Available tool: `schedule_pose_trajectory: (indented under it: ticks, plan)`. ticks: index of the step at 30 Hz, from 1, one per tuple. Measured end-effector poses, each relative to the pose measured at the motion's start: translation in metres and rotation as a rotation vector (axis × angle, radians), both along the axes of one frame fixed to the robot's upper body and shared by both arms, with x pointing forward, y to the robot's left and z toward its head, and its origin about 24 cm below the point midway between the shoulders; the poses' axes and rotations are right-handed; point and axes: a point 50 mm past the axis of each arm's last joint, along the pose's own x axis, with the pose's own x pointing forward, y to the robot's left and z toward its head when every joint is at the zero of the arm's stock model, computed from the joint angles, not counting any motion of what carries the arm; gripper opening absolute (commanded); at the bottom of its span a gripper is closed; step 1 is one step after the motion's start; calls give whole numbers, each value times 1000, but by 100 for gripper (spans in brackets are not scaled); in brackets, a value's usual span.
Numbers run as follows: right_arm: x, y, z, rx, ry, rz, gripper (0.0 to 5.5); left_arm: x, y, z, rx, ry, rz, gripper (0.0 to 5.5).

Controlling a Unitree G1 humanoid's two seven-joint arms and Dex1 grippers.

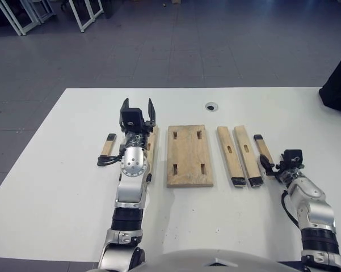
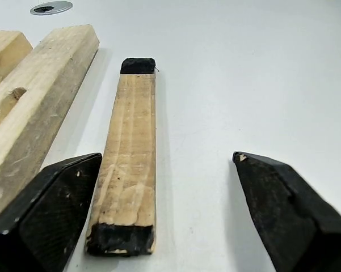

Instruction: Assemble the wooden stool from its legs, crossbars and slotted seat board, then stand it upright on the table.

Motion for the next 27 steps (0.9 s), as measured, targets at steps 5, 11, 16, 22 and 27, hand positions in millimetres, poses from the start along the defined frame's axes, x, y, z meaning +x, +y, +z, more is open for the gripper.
schedule_pose_trajectory:
  ticks: [5, 11, 16, 22, 27]
  plan:
    - [-4, 3, -5, -3, 58, 50, 307, 0, 1, 0, 0, 6, 3, 333]
    - [1, 4, -2, 0, 93, 64, 196, 0, 2, 0, 0, 8, 9, 333]
    - [8, 6, -1, 5, 98, 57, 128, 0, 1, 0, -17, 13, -15, 333]
    - [26, 6, 8, 8, 79, 8, 128, 1, -2, -3, -76, 34, -77, 333]
    - [51, 13, 40, 63, -63, 38, 128, 2, -3, 3, -362, 19, -246, 333]
